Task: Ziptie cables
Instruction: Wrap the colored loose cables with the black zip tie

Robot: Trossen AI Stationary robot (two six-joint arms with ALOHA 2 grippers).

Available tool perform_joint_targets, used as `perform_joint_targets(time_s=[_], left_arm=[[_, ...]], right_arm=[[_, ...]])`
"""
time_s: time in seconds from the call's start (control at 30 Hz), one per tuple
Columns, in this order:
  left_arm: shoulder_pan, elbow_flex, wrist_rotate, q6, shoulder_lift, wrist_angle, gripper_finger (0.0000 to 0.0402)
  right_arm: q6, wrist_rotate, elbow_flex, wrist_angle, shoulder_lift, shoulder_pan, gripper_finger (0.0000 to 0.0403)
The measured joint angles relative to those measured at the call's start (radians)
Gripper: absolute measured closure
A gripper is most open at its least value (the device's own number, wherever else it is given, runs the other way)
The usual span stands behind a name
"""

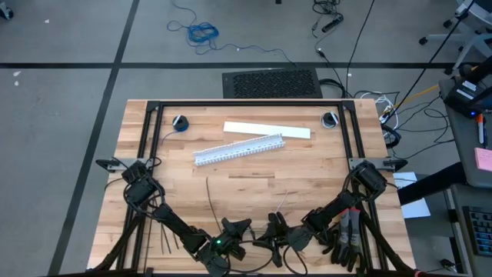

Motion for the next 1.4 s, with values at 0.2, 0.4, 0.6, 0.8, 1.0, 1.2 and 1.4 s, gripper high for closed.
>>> perform_joint_targets(time_s=[0.2,0.4,0.6,0.8,1.0,1.2,1.4], left_arm=[[0.01,0.0,0.001,0.0,0.0,0.0,0.0402],[0.014,0.0,0.005,0.0,0.0,0.0,0.0402],[0.008,0.0,0.005,-0.001,0.0,-0.001,0.0402],[0.007,0.0,0.005,-0.005,-0.001,-0.001,0.0402],[0.0,0.0,0.005,-0.081,-0.002,-0.048,0.0402],[-0.006,-0.001,0.005,-0.08,-0.002,-0.058,0.0402],[-0.005,-0.001,0.004,-0.08,-0.002,-0.058,0.0402]], right_arm=[[-0.002,0.0,0.0,0.0,0.0,0.004,0.0403],[-0.002,0.0,0.0,-0.009,0.0,0.004,0.0403],[-0.003,0.002,0.0,-0.015,0.0,0.004,0.0403],[-0.003,0.006,0.0,-0.015,0.0,0.004,0.0403],[-0.003,0.026,0.0,-0.015,0.0,0.004,0.0403],[-0.01,0.032,0.0,-0.011,0.0,0.003,0.0403],[-0.006,0.029,0.0,-0.006,0.0,0.002,0.0403]])
